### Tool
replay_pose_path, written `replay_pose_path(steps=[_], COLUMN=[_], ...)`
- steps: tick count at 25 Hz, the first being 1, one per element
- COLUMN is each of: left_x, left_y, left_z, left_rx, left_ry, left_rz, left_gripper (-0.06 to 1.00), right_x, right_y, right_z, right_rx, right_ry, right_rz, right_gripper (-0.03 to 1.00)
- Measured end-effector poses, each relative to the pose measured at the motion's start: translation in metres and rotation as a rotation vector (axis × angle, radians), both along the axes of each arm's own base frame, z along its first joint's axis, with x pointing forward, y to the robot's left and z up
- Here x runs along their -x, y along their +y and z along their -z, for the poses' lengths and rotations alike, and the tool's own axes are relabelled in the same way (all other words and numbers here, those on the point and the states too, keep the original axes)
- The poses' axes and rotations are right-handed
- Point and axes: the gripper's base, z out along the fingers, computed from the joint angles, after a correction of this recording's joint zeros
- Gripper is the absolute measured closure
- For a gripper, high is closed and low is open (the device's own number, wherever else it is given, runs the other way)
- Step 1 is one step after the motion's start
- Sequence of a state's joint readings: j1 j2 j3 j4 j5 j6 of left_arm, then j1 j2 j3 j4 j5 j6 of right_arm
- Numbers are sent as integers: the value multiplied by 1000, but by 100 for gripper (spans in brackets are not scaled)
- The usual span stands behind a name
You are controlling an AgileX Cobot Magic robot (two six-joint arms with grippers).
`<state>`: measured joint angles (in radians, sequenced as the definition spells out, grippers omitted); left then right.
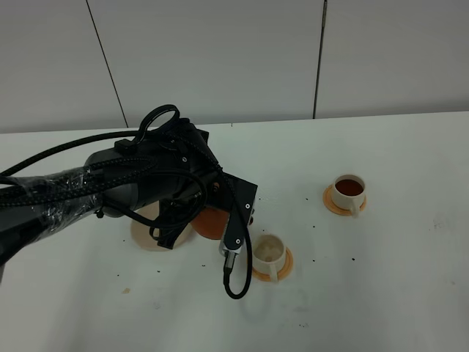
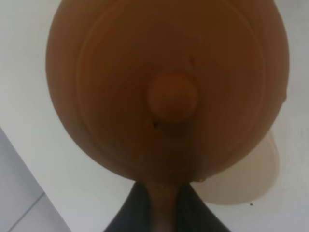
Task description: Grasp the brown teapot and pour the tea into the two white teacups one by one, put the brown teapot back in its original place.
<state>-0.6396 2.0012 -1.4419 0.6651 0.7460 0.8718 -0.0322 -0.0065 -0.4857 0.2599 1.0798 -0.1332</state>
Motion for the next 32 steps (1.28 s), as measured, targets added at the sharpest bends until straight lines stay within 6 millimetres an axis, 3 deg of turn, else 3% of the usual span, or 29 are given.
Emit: replay_pose_path(steps=[5,11,32], left_x=[1,2,1], left_y=[-4,-13,-19], left_z=[1,16,12], left_rx=[-4,-53,-105], left_ry=[-2,5,-62], left_rz=[26,63,139], left_gripper=[77,77,77], right_x=[0,0,0], right_y=[0,0,0], right_z=[0,0,0], right_rx=[0,0,0], right_ry=[0,0,0], right_rz=[0,0,0], right_gripper=[72,72,72])
